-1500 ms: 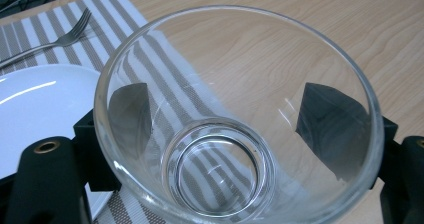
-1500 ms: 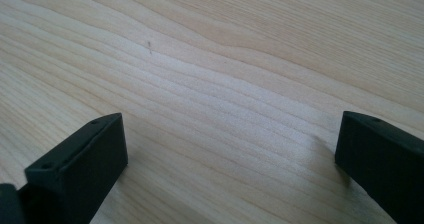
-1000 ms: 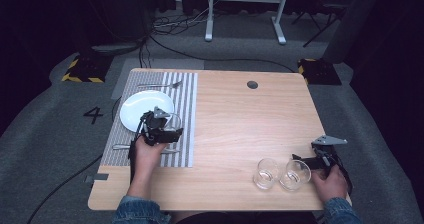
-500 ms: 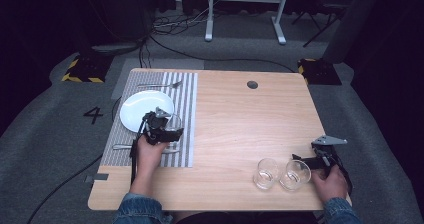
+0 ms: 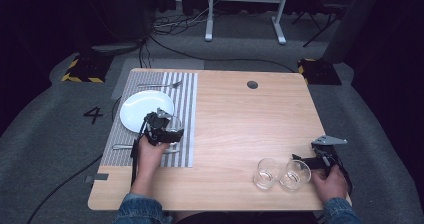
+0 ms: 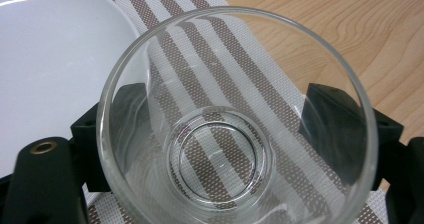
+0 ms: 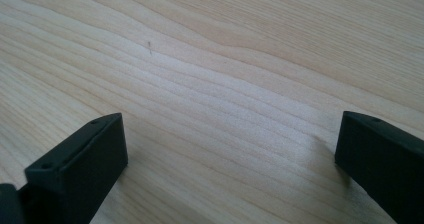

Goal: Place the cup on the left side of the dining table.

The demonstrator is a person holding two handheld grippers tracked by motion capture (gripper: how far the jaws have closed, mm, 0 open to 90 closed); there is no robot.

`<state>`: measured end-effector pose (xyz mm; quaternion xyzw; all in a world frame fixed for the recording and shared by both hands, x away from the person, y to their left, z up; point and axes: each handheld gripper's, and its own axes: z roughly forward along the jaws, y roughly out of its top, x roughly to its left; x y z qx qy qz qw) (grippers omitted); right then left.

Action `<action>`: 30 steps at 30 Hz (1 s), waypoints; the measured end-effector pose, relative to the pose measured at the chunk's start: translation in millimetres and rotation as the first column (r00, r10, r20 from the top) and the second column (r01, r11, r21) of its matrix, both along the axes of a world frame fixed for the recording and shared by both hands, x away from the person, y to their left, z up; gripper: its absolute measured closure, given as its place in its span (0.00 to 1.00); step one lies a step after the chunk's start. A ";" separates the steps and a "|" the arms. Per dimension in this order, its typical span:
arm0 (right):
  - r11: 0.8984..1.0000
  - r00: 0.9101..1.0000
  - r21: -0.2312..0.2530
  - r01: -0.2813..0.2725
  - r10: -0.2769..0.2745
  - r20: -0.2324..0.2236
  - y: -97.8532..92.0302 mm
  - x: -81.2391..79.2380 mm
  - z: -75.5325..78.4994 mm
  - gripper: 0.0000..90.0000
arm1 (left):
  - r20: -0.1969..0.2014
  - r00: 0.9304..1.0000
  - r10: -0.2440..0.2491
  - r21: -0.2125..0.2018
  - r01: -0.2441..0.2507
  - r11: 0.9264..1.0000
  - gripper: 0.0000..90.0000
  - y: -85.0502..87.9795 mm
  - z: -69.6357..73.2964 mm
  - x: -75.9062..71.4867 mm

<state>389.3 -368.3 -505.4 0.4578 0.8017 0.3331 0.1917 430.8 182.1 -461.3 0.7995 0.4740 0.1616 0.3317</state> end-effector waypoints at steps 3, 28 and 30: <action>1.000 1.000 0.000 0.000 0.000 0.000 0.0 0.0 0.0 0.00 | 0.008 1.000 0.014 0.012 -0.014 1.000 0.19 -1.5 1.2 -0.8; 1.000 1.000 0.000 0.000 0.000 0.000 0.0 0.0 0.1 0.00 | 0.137 0.990 0.020 -0.010 -0.019 1.000 0.18 7.5 41.5 -44.2; 1.000 1.000 0.000 0.000 0.000 0.000 0.0 0.1 0.1 0.00 | 0.137 0.990 0.009 -0.008 -0.008 1.000 0.18 8.9 43.4 -49.0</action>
